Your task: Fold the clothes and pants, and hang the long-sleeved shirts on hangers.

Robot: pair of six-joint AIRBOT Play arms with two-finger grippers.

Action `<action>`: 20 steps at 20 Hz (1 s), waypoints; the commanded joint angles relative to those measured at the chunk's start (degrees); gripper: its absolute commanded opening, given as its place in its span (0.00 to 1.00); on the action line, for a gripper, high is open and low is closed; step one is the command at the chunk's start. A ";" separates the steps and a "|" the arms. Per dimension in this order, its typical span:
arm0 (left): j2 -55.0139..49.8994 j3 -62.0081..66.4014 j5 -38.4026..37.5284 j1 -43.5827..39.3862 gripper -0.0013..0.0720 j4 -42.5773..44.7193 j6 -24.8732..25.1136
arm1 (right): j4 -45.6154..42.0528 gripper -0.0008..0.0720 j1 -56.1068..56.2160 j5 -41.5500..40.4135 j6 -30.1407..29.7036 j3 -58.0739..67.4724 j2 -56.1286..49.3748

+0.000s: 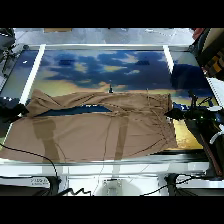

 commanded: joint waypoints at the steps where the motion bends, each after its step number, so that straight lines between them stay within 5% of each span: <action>1: -3.23 -0.17 3.63 -0.17 0.81 -1.77 0.72 | 0.04 0.06 -0.04 -0.02 0.07 0.02 0.04; 5: -4.68 -0.17 5.70 -2.12 0.80 -2.25 8.28 | 0.02 0.06 -0.04 -0.07 0.04 0.02 0.04; 6: -4.66 -0.15 6.82 -3.10 0.73 -2.23 10.43 | 0.02 0.06 -0.04 -0.13 0.07 0.02 0.04; 11: -4.63 0.04 12.39 -6.99 0.03 -2.25 12.13 | 0.04 0.06 -0.04 -0.20 0.07 0.02 0.04; 16: -0.37 3.50 12.68 -7.56 0.03 -2.19 11.93 | 0.11 0.06 -0.04 -0.68 0.07 0.02 0.04; 20: 6.58 10.01 20.20 -7.23 0.03 -2.21 11.93 | 1.05 0.06 -0.04 -2.36 0.24 0.02 0.04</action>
